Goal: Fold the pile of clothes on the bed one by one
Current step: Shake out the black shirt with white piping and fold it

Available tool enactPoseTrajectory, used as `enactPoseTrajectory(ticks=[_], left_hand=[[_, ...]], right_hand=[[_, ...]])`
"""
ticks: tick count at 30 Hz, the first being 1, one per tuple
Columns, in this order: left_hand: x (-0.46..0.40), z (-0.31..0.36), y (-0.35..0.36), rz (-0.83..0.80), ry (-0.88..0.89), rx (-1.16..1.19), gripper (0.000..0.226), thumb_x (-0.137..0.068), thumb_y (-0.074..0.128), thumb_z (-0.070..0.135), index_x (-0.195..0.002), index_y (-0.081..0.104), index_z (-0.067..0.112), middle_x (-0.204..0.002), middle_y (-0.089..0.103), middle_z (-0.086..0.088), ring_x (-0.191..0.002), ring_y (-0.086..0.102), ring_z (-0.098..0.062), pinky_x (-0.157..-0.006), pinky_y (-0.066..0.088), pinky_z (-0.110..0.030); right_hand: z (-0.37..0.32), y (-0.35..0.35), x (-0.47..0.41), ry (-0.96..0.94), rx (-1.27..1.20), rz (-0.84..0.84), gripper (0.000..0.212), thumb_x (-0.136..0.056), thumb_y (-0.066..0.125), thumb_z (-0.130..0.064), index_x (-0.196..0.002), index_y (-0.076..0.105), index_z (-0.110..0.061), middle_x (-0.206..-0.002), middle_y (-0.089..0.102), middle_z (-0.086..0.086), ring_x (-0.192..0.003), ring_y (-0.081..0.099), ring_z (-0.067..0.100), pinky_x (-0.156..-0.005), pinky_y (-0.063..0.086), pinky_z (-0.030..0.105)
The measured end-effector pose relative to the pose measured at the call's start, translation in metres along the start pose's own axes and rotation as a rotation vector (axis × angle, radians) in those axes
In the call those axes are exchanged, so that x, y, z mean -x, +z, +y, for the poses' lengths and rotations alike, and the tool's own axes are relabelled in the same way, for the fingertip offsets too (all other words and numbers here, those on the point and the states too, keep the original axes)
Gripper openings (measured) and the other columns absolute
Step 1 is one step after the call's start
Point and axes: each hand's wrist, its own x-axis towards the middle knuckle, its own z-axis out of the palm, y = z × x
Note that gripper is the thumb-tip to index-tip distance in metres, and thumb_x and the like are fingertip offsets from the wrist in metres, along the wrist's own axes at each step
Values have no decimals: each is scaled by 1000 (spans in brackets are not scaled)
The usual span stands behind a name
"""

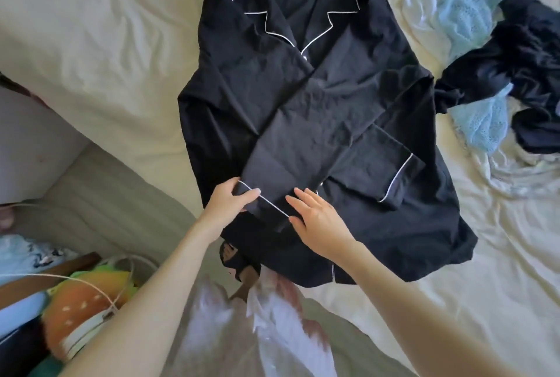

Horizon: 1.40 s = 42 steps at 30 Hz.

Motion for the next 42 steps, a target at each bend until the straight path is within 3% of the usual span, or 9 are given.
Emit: enactPoseTrajectory(ticks=[4, 6, 9, 13, 25, 31, 33, 38, 42], left_hand=[[23, -28, -21, -85, -117, 333, 8, -85, 67, 14, -92, 66, 12, -97, 70, -11, -86, 68, -24, -67, 58, -31], [27, -44, -18, -36, -177, 248, 21, -88, 64, 16, -108, 61, 10, -105, 65, -13, -85, 65, -23, -69, 58, -32], [22, -58, -14, 92, -186, 79, 53, -92, 60, 21, -139, 39, 13, -128, 53, -11, -110, 56, -25, -86, 51, -35], [4, -65, -15, 260, -86, -18, 63, -94, 55, 10, -148, 23, 17, -151, 32, -7, -136, 35, -24, -109, 33, -41], [15, -124, 11, 320, -213, 56, 30, -89, 64, 19, -116, 57, 10, -112, 62, -7, -105, 56, -26, -91, 41, -36], [69, -164, 56, 386, -272, 195, 29, -88, 65, 17, -112, 62, 1, -103, 65, -11, -92, 59, -24, -85, 46, -35], [89, -171, 67, 442, -257, 371, 24, -89, 63, 15, -111, 62, 4, -105, 66, -10, -93, 63, -22, -88, 47, -37], [127, -169, 71, 551, -104, 634, 11, -94, 54, 12, -95, 64, 17, -101, 69, 3, -91, 67, -9, -85, 49, -36], [148, -158, 73, 649, -37, 745, 14, -99, 47, 13, -97, 60, 19, -105, 63, 3, -99, 61, -17, -90, 45, -46]], right_hand=[[-10, 12, 26, -73, -183, 120, 43, -97, 48, -22, -140, 46, -16, -147, 42, 2, -136, 37, 18, -112, 26, 36], [-10, 20, 35, -48, -177, 155, 43, -97, 49, -23, -140, 45, -18, -146, 43, 0, -137, 35, 16, -111, 24, 37], [4, 20, 43, 34, -200, 275, 38, -93, 55, -15, -131, 55, -9, -136, 54, 8, -129, 46, 24, -109, 33, 39], [47, 9, 53, 228, -219, 455, 31, -91, 56, -8, -122, 61, -4, -125, 60, 10, -120, 52, 29, -103, 38, 41], [228, -17, 89, 804, -261, 531, 39, -97, 40, -17, -134, 46, -7, -137, 45, 19, -129, 37, 34, -106, 29, 44], [277, -6, 109, 803, -519, 418, 13, -92, 50, -19, -83, 55, -12, -75, 57, 7, -82, 53, 30, -65, 42, 36], [286, -3, 121, 810, -664, 408, 14, -90, 57, -17, -101, 62, -8, -93, 63, 9, -92, 58, 28, -79, 47, 38], [298, -6, 140, 846, -1073, 503, 16, -92, 58, -14, -76, 59, -14, -92, 60, 9, -92, 56, 24, -82, 45, 35], [289, -4, 154, 907, -1307, 595, 12, -97, 51, -18, -98, 58, -8, -103, 60, 8, -95, 59, 20, -82, 50, 32]])
